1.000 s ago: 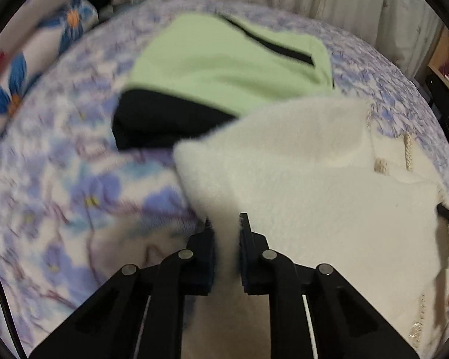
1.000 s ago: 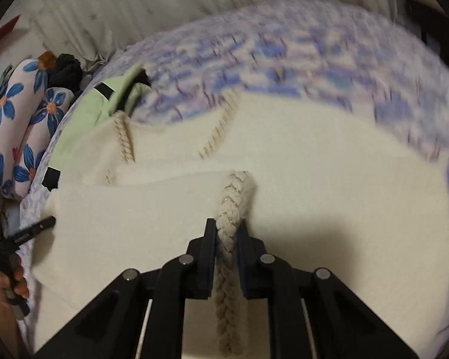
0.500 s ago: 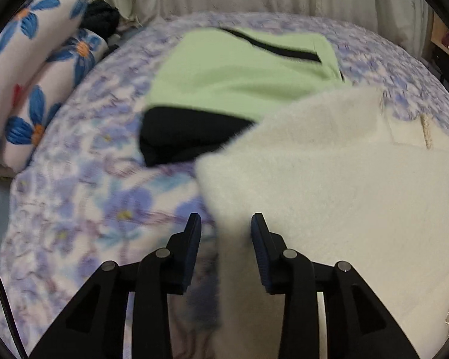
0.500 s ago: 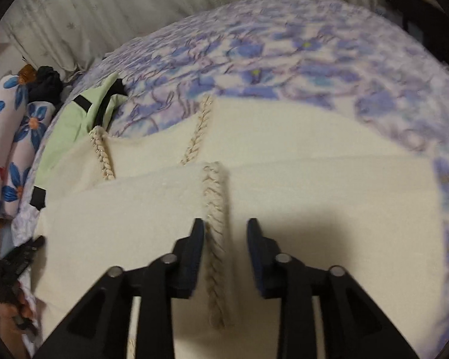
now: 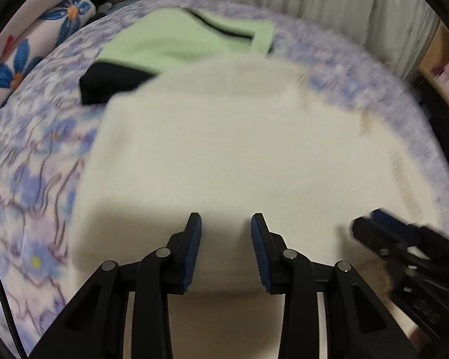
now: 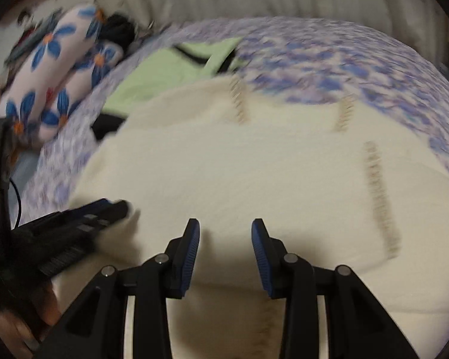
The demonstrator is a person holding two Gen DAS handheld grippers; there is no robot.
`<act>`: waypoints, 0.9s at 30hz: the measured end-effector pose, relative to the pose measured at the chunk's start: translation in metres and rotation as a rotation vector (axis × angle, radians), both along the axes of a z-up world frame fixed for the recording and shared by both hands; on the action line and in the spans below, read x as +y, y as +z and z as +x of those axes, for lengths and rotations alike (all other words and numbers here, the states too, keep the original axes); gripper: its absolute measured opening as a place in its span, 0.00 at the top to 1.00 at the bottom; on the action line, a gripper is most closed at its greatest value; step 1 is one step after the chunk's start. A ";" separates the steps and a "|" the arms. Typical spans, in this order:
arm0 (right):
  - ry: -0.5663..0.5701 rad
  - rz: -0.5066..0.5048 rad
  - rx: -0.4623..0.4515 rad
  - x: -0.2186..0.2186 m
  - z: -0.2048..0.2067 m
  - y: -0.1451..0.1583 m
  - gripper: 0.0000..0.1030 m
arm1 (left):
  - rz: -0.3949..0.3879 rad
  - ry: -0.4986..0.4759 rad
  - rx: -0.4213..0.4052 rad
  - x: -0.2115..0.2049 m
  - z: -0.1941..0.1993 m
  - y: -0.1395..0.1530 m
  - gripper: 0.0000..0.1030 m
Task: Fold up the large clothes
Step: 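Release the folded side and pull both tools back above the cardigan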
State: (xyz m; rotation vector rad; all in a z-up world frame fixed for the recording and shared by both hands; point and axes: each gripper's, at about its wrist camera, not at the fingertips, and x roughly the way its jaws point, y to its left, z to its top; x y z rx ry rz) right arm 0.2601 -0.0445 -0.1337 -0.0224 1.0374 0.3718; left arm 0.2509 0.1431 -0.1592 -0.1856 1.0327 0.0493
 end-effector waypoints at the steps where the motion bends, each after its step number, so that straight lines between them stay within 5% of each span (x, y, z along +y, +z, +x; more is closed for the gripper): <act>1: 0.004 -0.009 -0.009 -0.002 -0.002 -0.003 0.65 | 0.026 -0.012 -0.032 0.000 -0.004 -0.003 0.68; 3: -0.008 -0.025 -0.034 -0.016 -0.004 -0.002 0.65 | 0.055 -0.025 -0.046 0.005 -0.007 -0.003 0.68; 7: -0.205 -0.231 -0.104 -0.075 0.006 -0.005 0.65 | 0.118 0.010 -0.037 0.034 -0.002 -0.003 0.70; 9: -0.259 -0.172 -0.059 -0.113 0.013 -0.011 0.68 | 0.110 0.019 -0.036 0.049 -0.003 -0.005 0.70; 11: -0.319 -0.122 -0.029 -0.140 0.014 -0.013 0.43 | 0.114 0.017 -0.040 0.057 -0.004 -0.005 0.70; 16: -0.340 -0.079 -0.025 -0.151 0.007 -0.008 0.42 | 0.166 -0.006 -0.034 0.050 -0.003 -0.004 0.70; 18: -0.344 -0.083 -0.028 -0.148 0.006 -0.007 0.42 | 0.183 -0.011 -0.020 0.044 -0.003 -0.002 0.66; 23: -0.348 -0.049 -0.012 -0.142 0.001 -0.003 0.42 | 0.154 -0.017 -0.017 0.037 -0.011 0.010 0.35; 27: -0.354 -0.032 -0.012 -0.139 -0.010 0.007 0.42 | 0.189 -0.016 -0.031 0.029 -0.022 0.021 0.30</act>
